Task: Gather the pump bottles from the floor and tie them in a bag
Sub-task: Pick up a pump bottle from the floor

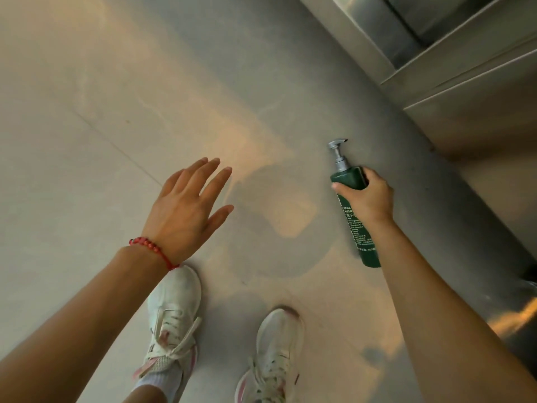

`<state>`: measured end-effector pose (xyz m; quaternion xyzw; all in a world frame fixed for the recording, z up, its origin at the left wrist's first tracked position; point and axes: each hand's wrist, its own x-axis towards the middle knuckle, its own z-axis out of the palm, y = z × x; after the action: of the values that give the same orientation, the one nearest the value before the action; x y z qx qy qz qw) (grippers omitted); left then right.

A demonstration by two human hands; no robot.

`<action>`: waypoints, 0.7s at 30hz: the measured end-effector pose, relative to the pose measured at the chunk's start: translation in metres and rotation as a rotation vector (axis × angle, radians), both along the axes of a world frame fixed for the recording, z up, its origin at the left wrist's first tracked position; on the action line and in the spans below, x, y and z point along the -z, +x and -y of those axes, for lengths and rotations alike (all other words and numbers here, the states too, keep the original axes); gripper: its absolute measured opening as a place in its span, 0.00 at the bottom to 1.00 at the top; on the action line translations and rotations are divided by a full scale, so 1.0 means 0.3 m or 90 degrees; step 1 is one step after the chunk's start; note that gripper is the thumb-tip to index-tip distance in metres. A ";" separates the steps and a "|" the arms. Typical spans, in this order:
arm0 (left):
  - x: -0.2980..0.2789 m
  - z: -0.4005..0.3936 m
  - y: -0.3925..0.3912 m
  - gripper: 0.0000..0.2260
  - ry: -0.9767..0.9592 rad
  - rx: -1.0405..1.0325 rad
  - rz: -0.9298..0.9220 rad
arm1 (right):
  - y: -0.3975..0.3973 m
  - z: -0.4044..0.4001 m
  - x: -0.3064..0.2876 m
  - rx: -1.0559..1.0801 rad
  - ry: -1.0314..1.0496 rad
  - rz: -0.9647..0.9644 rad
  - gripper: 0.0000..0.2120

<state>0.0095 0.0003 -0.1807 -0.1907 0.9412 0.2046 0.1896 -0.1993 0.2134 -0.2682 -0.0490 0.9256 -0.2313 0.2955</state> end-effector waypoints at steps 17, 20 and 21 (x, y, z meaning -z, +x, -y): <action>-0.741 0.113 0.180 0.31 -0.018 -0.211 -0.009 | 0.305 0.341 -0.913 0.112 -0.411 0.275 0.08; -0.932 0.139 0.226 0.34 -0.044 -0.275 -0.035 | 0.335 0.414 -1.109 0.063 -0.431 0.279 0.09; -0.991 0.147 0.247 0.34 -0.053 -0.295 -0.043 | 0.349 0.436 -1.172 0.043 -0.434 0.280 0.09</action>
<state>0.0836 -0.0436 0.1165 -0.4023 0.8858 0.2095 0.0981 -0.0947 0.0825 0.0835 -0.0635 0.7115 -0.5397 0.4455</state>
